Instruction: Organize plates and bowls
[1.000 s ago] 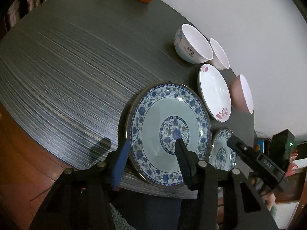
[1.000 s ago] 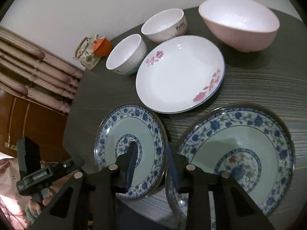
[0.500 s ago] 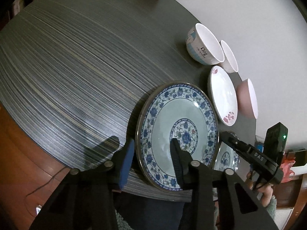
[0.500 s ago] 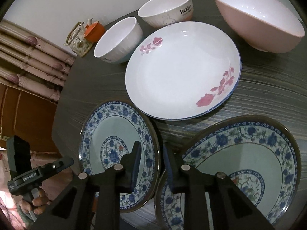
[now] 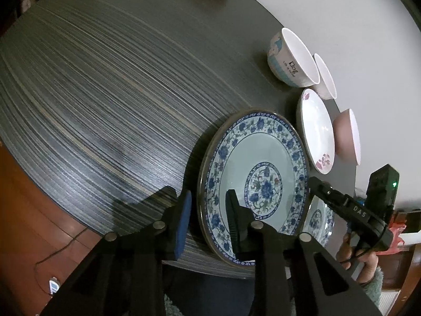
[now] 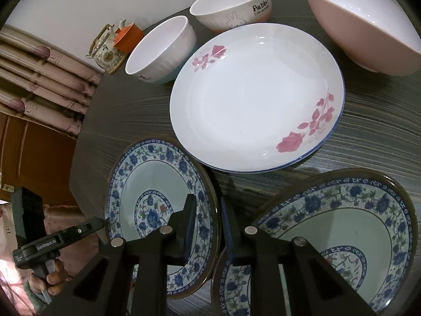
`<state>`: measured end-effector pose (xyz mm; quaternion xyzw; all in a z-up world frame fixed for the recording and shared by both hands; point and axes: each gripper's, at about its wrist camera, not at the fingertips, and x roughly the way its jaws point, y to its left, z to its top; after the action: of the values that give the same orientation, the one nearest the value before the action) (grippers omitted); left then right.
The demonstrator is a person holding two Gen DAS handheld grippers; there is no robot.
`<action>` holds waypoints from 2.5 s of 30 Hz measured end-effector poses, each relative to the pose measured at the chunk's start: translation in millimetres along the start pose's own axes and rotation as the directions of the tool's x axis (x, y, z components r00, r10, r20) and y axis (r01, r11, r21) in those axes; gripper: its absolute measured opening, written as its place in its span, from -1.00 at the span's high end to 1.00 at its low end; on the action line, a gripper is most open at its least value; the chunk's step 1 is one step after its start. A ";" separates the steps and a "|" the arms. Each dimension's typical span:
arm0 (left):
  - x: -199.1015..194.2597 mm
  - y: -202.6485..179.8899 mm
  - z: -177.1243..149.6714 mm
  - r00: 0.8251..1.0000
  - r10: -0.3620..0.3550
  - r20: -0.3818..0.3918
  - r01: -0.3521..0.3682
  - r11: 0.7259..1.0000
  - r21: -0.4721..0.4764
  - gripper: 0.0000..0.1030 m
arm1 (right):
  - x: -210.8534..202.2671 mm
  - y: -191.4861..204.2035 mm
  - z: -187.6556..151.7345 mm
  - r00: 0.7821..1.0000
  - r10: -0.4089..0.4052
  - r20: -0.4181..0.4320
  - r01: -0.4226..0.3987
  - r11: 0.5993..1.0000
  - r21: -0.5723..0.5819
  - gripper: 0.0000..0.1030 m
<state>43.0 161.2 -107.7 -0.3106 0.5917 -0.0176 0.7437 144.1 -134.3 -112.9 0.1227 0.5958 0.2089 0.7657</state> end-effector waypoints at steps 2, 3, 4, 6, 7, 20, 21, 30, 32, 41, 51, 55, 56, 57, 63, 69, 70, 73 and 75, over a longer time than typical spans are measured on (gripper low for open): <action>2.7 0.0 0.2 1.000 0.011 0.001 -0.011 1.000 0.014 0.69 | 1.9 0.1 2.0 1.000 0.000 -0.002 0.000 1.000 0.000 0.62; 4.1 0.6 0.8 1.000 0.014 -0.001 -0.014 1.000 0.020 0.71 | 2.8 -0.1 2.9 1.000 -0.002 -0.003 0.002 1.000 -0.001 0.62; 5.1 1.0 1.3 1.000 0.012 -0.003 -0.012 1.000 0.019 0.72 | 3.6 -0.7 3.8 1.000 -0.004 -0.005 0.004 1.000 -0.001 0.62; 7.0 2.5 1.3 1.000 0.013 -0.006 -0.013 1.000 0.019 0.72 | 4.0 -2.5 4.3 1.000 -0.001 -0.006 0.001 1.000 -0.003 0.63; 8.0 2.6 1.0 1.000 0.014 -0.009 -0.014 1.000 0.021 0.72 | 4.3 -3.2 4.4 1.000 -0.003 -0.008 0.003 1.000 -0.004 0.65; 16.5 -5.1 3.5 0.999 0.048 -0.005 -0.047 0.996 0.081 0.82 | 8.8 4.3 2.5 1.000 -0.025 -0.007 0.025 0.999 -0.029 0.77; 15.9 -5.3 4.2 0.999 0.052 0.003 -0.052 0.995 0.083 0.83 | 8.3 6.2 1.1 1.000 -0.021 -0.003 0.021 0.999 -0.026 0.78; -1.8 4.2 15.1 0.990 0.093 0.104 -0.101 0.992 0.080 0.80 | 5.1 31.5 -20.5 0.998 -0.032 0.050 0.034 0.999 -0.040 0.79; -6.5 7.6 18.0 0.987 0.102 0.124 -0.112 0.991 0.075 0.79 | 5.4 35.0 -24.5 0.998 -0.031 0.059 0.034 0.999 -0.037 0.79; -15.5 20.5 26.4 0.978 0.130 0.164 -0.140 0.989 0.048 0.78 | 11.6 44.2 -45.7 0.993 -0.021 0.117 0.020 1.000 0.009 0.79; -12.8 23.7 28.5 0.973 0.144 0.182 -0.152 0.988 0.031 0.78 | 16.3 46.5 -56.6 0.987 -0.011 0.160 0.004 0.999 0.048 0.79; -7.6 25.1 32.0 0.973 0.155 0.171 -0.160 0.987 0.015 0.76 | 21.9 48.8 -59.2 0.985 -0.013 0.171 0.004 0.998 0.056 0.79; -7.9 26.1 31.9 0.973 0.153 0.173 -0.158 0.987 0.012 0.76 | 22.7 50.1 -60.2 0.985 -0.016 0.172 0.007 0.999 0.054 0.79; -8.1 26.7 32.2 0.973 0.154 0.174 -0.158 0.987 0.009 0.76 | 24.5 50.7 -61.3 0.985 -0.019 0.170 0.011 0.999 0.053 0.79; -4.3 28.3 31.7 0.972 0.169 0.162 -0.170 0.985 -0.003 0.71 | 27.3 50.1 -64.8 0.987 -0.023 0.162 0.013 0.998 0.062 0.79; -1.7 31.9 31.4 0.975 0.171 0.139 -0.171 0.985 -0.016 0.68 | 29.1 53.0 -62.9 0.987 -0.019 0.160 0.008 0.998 0.069 0.75; -1.5 32.5 31.5 0.976 0.169 0.137 -0.168 0.986 -0.020 0.68 | 28.8 53.2 -62.3 0.987 -0.017 0.159 0.006 0.998 0.069 0.74; -1.0 33.0 32.0 0.977 0.164 0.134 -0.162 0.986 -0.028 0.68 | 26.8 51.7 -62.3 0.987 -0.018 0.157 0.006 0.997 0.078 0.74; -0.8 33.3 31.8 0.978 0.162 0.131 -0.159 0.987 -0.029 0.67 | 27.4 51.7 -61.7 0.989 -0.019 0.149 0.007 0.997 0.080 0.74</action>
<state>59.8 202.4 -119.7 -0.2693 0.5640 0.0689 0.7776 81.2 -79.6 -130.0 0.1647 0.5451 0.1703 0.8042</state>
